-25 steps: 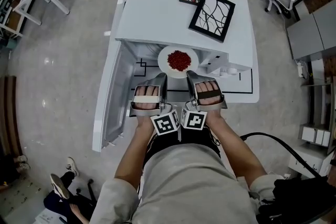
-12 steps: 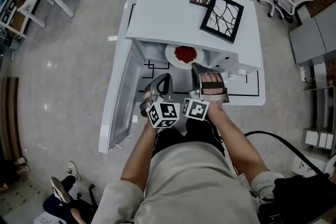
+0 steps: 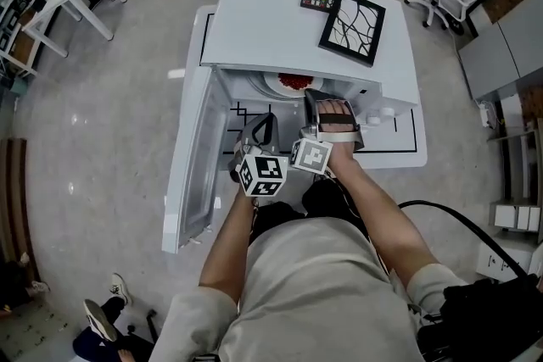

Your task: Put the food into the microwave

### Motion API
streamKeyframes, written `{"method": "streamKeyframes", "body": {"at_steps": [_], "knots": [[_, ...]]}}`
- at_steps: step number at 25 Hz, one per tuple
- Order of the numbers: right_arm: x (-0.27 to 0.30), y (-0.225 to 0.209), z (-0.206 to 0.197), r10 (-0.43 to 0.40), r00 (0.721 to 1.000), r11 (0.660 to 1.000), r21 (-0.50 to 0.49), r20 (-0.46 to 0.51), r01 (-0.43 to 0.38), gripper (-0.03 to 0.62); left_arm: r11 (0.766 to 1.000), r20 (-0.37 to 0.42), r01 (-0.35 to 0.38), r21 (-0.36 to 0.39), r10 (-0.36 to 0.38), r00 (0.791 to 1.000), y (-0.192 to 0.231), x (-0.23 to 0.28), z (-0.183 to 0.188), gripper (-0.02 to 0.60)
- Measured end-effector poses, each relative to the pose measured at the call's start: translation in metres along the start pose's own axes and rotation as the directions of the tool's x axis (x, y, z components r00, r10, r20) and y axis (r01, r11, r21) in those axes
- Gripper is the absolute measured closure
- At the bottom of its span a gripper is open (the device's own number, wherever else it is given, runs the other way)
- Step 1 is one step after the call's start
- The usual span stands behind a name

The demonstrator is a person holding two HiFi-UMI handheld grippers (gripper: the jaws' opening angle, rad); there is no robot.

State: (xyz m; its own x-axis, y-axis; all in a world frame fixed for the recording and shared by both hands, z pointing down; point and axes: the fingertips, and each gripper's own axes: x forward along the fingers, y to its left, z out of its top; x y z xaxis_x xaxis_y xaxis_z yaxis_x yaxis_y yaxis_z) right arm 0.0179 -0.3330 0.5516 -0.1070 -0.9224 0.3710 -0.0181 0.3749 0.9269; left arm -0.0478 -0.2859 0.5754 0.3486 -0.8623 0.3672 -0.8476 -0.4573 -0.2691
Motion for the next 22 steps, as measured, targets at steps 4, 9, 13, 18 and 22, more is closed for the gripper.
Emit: {"method": "streamKeyframes", "body": {"at_steps": [4,9,13,18,22], "knots": [[0.01,-0.003,0.002,-0.001,1.0,1.0,-0.014,-0.009,0.001,0.565,1.0,-0.009,-0.004,-0.009,0.004,1.0,0.007,0.003,-0.003,0.575],[0.025,0.0,0.003,0.016,0.999,0.999,-0.031,-0.029,-0.017,0.565,1.0,-0.023,0.007,-0.006,-0.007,1.0,0.007,0.003,-0.009,0.575],[0.037,0.002,0.005,0.011,0.999,0.999,-0.03,-0.034,-0.012,0.565,1.0,-0.029,0.009,-0.016,-0.009,1.0,0.01,0.005,-0.013,0.575],[0.051,0.007,0.008,0.027,0.999,0.999,-0.043,-0.034,-0.028,0.566,1.0,-0.036,0.009,-0.026,-0.01,0.999,0.012,0.004,-0.018,0.575],[0.061,0.007,0.009,0.032,0.998,0.998,-0.056,-0.05,-0.035,0.569,0.999,-0.046,0.005,-0.035,-0.007,0.999,0.015,0.001,-0.022,0.574]]}}
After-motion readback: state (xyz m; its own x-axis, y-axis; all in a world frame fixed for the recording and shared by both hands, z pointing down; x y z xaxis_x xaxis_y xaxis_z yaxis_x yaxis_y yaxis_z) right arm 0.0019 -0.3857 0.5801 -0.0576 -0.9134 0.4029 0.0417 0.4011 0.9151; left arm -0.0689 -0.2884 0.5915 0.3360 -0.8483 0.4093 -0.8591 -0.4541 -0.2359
